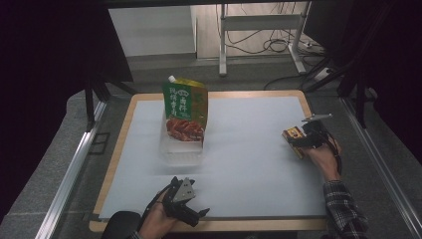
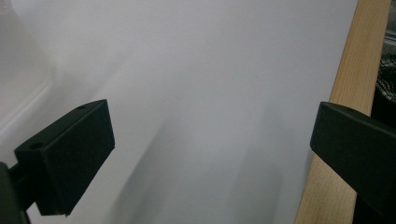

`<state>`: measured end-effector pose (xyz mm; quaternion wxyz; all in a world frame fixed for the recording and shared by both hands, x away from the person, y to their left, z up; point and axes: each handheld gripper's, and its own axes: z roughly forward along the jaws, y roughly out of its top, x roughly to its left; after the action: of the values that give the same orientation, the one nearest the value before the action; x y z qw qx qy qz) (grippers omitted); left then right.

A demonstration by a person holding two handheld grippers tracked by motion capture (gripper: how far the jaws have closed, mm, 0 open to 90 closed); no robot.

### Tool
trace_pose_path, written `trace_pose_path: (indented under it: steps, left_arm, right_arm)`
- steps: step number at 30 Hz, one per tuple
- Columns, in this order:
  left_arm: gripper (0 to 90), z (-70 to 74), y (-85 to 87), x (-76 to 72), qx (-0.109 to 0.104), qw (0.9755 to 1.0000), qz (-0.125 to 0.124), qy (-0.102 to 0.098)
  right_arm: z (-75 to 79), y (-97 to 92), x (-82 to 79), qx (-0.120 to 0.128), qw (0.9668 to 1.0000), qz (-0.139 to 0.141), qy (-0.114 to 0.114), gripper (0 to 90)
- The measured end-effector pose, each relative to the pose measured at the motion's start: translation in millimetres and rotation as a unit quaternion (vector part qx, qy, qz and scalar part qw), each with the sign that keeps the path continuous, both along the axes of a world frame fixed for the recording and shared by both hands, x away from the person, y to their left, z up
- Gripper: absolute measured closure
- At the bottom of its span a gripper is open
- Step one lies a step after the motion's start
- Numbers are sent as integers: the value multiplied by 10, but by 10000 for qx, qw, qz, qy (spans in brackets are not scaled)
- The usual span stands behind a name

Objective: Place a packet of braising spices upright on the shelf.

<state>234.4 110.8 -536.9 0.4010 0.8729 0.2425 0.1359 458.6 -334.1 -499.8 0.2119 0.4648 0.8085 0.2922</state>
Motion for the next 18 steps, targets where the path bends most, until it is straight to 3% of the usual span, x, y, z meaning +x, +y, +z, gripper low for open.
trace_pose_path:
  steps: [11, 15, 18]
  left_arm:
    - [0, -1, -5, -3, 25, 10000, -10, -5]
    - [0, -1, -5, -3, 29, 10000, -10, -7]
    - [0, -3, -6, -3, 43, 10000, -10, -6]
  right_arm:
    - [-99, 13, 17, -88, 9999, -25, 104, 182]
    - [-121, 4, 13, -63, 9997, -82, 219, 290]
    - [-102, 24, 5, -51, 9993, -219, 313, 315]
